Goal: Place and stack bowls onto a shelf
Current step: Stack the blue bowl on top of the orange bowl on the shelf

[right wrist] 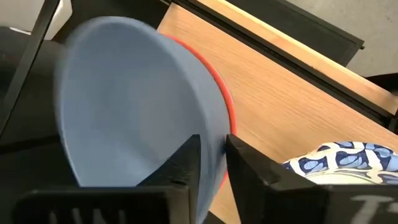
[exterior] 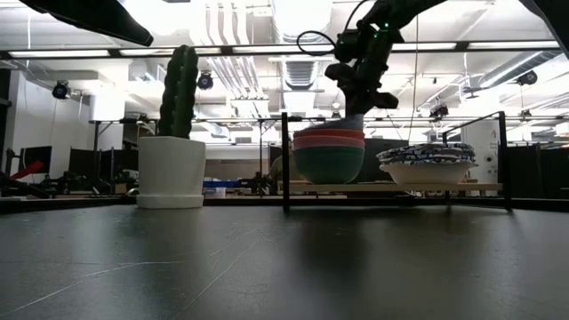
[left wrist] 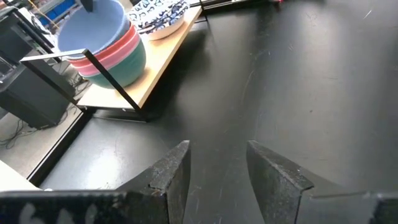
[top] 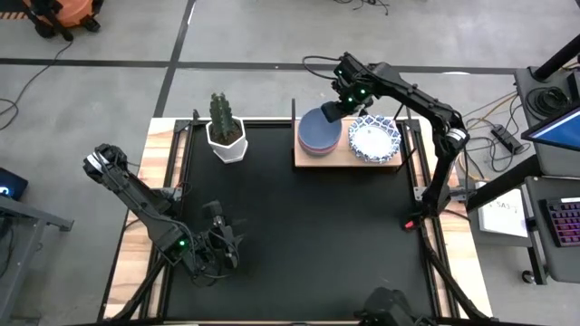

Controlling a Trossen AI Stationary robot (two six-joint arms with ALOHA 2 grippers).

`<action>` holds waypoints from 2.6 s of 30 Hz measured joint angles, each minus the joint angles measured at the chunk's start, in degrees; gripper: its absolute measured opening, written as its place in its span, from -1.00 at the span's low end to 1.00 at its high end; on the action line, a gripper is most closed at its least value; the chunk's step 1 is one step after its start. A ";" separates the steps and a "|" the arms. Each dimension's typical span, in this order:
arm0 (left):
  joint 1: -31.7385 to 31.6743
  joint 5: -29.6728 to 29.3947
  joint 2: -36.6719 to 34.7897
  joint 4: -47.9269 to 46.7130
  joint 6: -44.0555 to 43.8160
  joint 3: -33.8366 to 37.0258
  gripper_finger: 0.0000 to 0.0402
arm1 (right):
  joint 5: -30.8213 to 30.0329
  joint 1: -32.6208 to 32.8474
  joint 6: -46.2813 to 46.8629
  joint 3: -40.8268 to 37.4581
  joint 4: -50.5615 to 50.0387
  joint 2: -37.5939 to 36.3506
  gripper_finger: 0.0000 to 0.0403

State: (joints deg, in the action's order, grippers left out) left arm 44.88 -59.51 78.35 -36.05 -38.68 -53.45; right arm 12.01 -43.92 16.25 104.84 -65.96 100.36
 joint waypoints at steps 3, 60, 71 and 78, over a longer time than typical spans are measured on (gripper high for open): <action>0.00 0.00 0.00 0.02 -0.32 0.00 -0.31 | 0.00 0.00 -0.15 0.03 -0.15 -0.13 -0.63; -0.15 -4.55 0.00 0.76 -5.51 0.02 -0.31 | -16.07 20.03 -13.02 -57.35 91.60 -21.03 -0.96; -0.15 -4.50 0.00 1.55 -5.77 0.02 -0.31 | -20.85 22.05 -13.30 -57.71 91.46 -17.61 -0.96; -0.15 -4.48 0.00 2.03 -5.77 0.02 -0.31 | -21.14 22.05 -13.29 -58.11 91.62 -17.57 -0.96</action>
State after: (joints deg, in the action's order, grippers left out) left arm 44.73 -63.99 78.35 -34.02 -44.45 -53.43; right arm -9.13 -21.87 2.96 46.73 25.66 82.78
